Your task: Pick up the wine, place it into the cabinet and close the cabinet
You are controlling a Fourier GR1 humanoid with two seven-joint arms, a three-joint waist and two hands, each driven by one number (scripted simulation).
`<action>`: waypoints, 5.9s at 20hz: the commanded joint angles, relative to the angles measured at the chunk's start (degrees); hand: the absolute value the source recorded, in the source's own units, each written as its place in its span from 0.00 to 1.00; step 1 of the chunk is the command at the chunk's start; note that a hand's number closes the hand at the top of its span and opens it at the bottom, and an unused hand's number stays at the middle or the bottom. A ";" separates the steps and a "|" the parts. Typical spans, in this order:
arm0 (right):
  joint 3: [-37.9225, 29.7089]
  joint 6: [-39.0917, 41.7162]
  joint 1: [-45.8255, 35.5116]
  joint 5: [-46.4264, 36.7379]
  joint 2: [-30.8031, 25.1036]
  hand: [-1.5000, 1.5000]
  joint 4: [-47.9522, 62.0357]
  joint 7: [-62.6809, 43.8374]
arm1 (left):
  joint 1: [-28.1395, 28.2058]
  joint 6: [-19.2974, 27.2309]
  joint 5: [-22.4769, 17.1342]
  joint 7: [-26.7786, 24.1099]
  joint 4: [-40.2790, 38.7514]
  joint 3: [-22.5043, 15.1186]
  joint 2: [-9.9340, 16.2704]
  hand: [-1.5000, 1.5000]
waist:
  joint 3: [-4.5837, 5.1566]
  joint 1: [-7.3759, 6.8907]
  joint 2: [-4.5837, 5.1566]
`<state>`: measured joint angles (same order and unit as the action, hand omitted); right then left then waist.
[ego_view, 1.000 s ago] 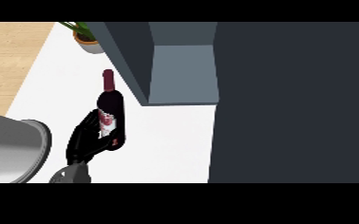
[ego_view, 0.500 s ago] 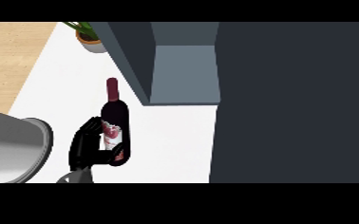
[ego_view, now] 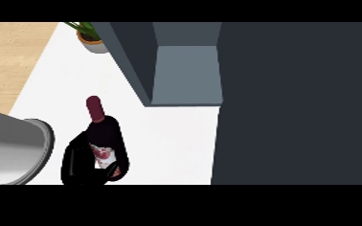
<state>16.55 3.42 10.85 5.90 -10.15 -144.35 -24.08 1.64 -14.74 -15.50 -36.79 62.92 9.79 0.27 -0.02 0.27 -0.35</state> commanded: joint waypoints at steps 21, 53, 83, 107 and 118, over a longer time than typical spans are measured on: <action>-2.37 1.07 2.66 6.35 0.53 0.00 -12.10 -5.25 | -8.60 38.28 -3.12 27.80 33.68 -31.58 -0.27 1.00 | -0.03 1.09 0.08; -4.83 4.89 5.27 9.94 1.53 0.00 -12.90 -4.42 | -29.40 48.60 -21.96 10.15 -5.49 -35.31 -0.27 1.00 | 0.04 1.95 0.40; -6.23 7.59 3.68 9.58 3.85 0.00 -7.01 -2.18 | -60.41 50.19 -32.12 6.65 -39.27 -28.13 -0.24 1.00 | 0.01 2.31 0.69; -5.08 9.96 4.52 8.75 4.08 0.00 -5.76 -0.45 | -68.48 55.46 -23.70 7.62 -57.91 -28.48 4.85 0.00 | 0.04 3.44 1.44; -5.63 11.15 8.50 9.90 4.04 0.00 -6.13 2.66 | -66.91 45.10 -22.87 1.52 -54.61 -27.10 5.00 0.00 | 0.01 2.91 1.17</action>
<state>13.97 14.00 16.52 8.46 -4.90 -142.94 -19.91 -66.07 34.70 -38.86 -33.39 8.20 -17.76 2.00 -0.04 3.68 0.81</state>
